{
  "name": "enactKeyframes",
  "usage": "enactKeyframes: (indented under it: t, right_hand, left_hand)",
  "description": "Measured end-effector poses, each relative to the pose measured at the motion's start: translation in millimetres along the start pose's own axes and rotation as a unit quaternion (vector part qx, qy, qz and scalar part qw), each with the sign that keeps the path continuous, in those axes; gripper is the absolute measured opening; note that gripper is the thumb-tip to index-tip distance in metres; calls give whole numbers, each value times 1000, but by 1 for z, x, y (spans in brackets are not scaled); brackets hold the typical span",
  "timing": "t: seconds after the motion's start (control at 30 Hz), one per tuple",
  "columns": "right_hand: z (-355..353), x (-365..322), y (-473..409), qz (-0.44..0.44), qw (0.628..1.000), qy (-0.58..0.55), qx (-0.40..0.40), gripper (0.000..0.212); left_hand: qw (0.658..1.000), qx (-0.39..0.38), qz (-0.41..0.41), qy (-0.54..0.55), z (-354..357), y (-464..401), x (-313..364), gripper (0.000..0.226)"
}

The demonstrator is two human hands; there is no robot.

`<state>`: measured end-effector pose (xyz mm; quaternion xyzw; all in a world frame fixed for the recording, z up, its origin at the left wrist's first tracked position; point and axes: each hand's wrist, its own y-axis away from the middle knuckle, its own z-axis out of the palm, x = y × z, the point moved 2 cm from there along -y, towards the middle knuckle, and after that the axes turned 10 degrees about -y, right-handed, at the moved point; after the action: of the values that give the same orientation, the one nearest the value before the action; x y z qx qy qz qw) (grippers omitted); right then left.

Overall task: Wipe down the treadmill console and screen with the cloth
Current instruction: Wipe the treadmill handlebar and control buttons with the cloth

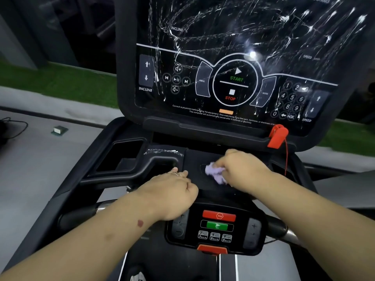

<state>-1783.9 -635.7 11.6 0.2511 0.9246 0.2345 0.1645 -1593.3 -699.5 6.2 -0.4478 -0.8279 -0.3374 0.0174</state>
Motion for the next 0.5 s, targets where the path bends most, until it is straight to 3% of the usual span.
enactKeyframes:
  t: [0.07,0.1,0.27,0.33,0.43,0.5]
  right_hand:
    - [4,-13,-10,18,998,26,53,9]
    - [11,-19,-12,-14,997,28,74,13]
    - [12,-5,15,-104,993,-1,-48,11]
    - [2,-1,13,-74,997,17,-19,12]
    - [3,-18,-4,-39,993,45,98,10]
    - [14,-25,-11,-65,993,25,95,10]
  left_hand:
    - [1000,-2,-2,0,2,0,0,54]
    - [1000,0,-2,1,2,-1,-1,55]
    - [1000,8,5,7,2,-2,-2,54]
    - [1000,12,3,3,2,-3,-2,54]
    - [1000,24,0,-9,2,-2,-2,55]
    - [999,52,-2,-9,3,0,-3,55]
